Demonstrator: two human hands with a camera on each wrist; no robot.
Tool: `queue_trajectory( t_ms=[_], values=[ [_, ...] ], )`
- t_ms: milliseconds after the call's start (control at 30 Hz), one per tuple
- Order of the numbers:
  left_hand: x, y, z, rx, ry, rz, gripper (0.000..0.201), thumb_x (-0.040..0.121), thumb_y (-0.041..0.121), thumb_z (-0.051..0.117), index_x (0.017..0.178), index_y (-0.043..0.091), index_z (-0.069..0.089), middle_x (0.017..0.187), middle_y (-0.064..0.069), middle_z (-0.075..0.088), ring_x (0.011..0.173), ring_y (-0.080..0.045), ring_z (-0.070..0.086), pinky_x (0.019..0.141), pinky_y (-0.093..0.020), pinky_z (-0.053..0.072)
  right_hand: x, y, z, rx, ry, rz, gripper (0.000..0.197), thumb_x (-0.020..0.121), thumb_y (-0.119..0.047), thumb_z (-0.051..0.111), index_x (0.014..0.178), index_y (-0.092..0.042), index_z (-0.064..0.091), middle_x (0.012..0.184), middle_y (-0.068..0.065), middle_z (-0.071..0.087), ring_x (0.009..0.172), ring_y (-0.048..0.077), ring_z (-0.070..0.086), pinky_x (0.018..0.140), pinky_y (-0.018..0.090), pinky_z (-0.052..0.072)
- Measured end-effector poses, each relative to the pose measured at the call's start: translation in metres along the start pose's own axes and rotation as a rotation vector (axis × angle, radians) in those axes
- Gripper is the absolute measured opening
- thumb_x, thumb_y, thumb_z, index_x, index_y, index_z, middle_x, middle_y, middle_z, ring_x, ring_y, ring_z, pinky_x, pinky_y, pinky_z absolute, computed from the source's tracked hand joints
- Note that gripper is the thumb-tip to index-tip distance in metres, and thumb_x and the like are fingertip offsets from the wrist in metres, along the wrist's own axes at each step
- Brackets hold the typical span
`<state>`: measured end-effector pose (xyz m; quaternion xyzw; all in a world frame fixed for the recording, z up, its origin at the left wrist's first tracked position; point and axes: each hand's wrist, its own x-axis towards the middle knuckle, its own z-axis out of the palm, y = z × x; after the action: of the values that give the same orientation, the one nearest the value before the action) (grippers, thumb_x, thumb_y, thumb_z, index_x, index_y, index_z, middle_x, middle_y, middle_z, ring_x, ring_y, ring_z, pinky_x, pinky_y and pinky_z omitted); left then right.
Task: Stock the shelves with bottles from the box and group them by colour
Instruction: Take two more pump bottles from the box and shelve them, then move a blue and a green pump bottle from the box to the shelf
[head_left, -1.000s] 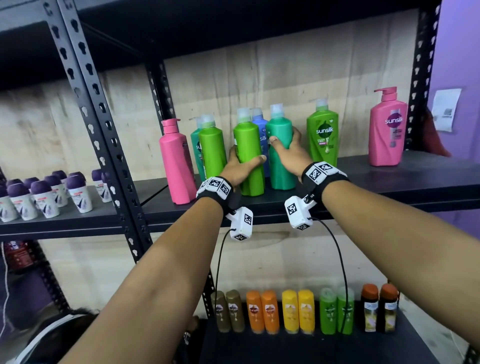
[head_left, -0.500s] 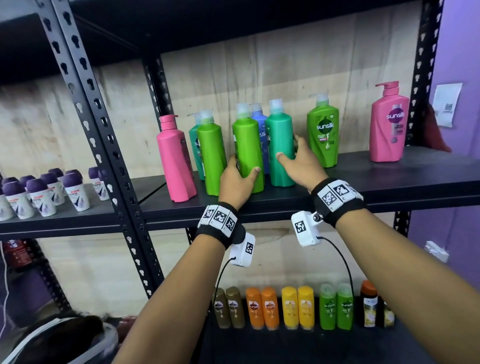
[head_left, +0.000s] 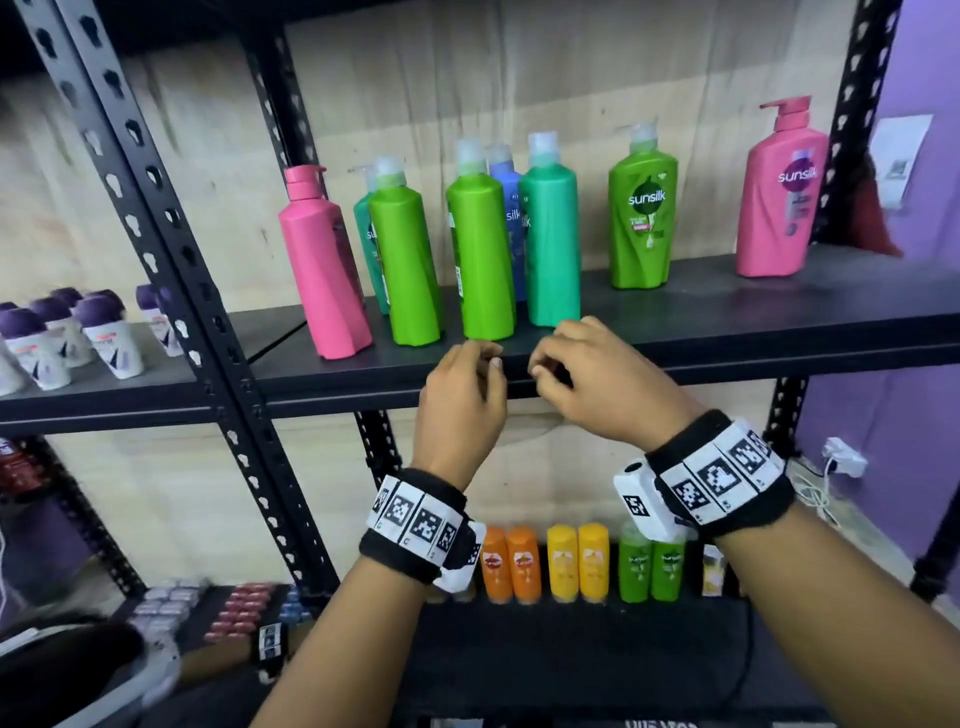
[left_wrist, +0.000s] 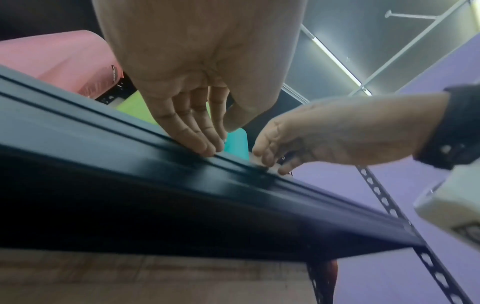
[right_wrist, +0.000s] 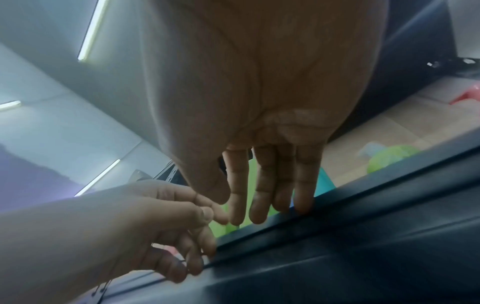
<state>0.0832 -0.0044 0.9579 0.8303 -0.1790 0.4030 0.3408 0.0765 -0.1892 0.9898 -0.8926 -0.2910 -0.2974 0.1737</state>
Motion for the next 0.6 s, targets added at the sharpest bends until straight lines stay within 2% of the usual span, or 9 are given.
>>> queue_trajectory(
  t_ms=[100,200,333,467,600],
  values=[
    [-0.030,-0.012,0.011,0.070,-0.105,-0.030,0.016,0.098,0.025,0.057,0.099,0.014,0.068,0.093,-0.001,0.067,0.082,-0.020,0.064,0.073,-0.041,0.053,-0.018,-0.001,0.016,0.020,-0.074,0.018,0.019,0.096,-0.032,0.050,0.099,-0.021,0.065,0.095,-0.004,0.058,0.096,0.017,0.051,0.085,0.035,0.045],
    [-0.058,-0.025,0.021,0.153,-0.262,-0.126,0.021,0.097,0.033,0.055,0.097,0.016,0.068,0.093,0.000,0.068,0.084,-0.022,0.065,0.074,-0.040,0.054,-0.040,0.003,0.044,0.037,-0.205,0.028,0.018,0.095,-0.028,0.051,0.094,-0.018,0.066,0.095,-0.003,0.062,0.093,0.018,0.056,0.084,0.030,0.041],
    [-0.096,-0.045,0.039,0.281,-0.523,-0.256,0.027,0.096,0.042,0.053,0.099,0.022,0.070,0.101,0.000,0.071,0.092,-0.025,0.066,0.078,-0.038,0.056,-0.071,0.012,0.085,0.126,-0.401,0.132,0.019,0.094,-0.030,0.051,0.094,-0.021,0.068,0.097,-0.009,0.062,0.095,0.012,0.057,0.087,0.031,0.047],
    [-0.137,-0.066,0.055,0.381,-0.760,-0.375,0.032,0.093,0.048,0.049,0.097,0.023,0.069,0.102,-0.008,0.071,0.098,-0.032,0.066,0.084,-0.038,0.054,-0.106,0.016,0.122,0.172,-0.569,0.209,0.021,0.094,-0.028,0.049,0.095,-0.020,0.069,0.101,-0.004,0.065,0.097,0.017,0.060,0.088,0.033,0.048],
    [-0.180,-0.084,0.070,0.365,-0.877,-0.442,0.033,0.094,0.044,0.052,0.094,0.016,0.070,0.104,-0.016,0.070,0.101,-0.036,0.066,0.085,-0.039,0.055,-0.143,0.015,0.153,0.169,-0.689,0.259,0.017,0.093,-0.026,0.050,0.086,-0.019,0.064,0.101,0.002,0.066,0.096,0.023,0.060,0.081,0.032,0.044]
  ],
)
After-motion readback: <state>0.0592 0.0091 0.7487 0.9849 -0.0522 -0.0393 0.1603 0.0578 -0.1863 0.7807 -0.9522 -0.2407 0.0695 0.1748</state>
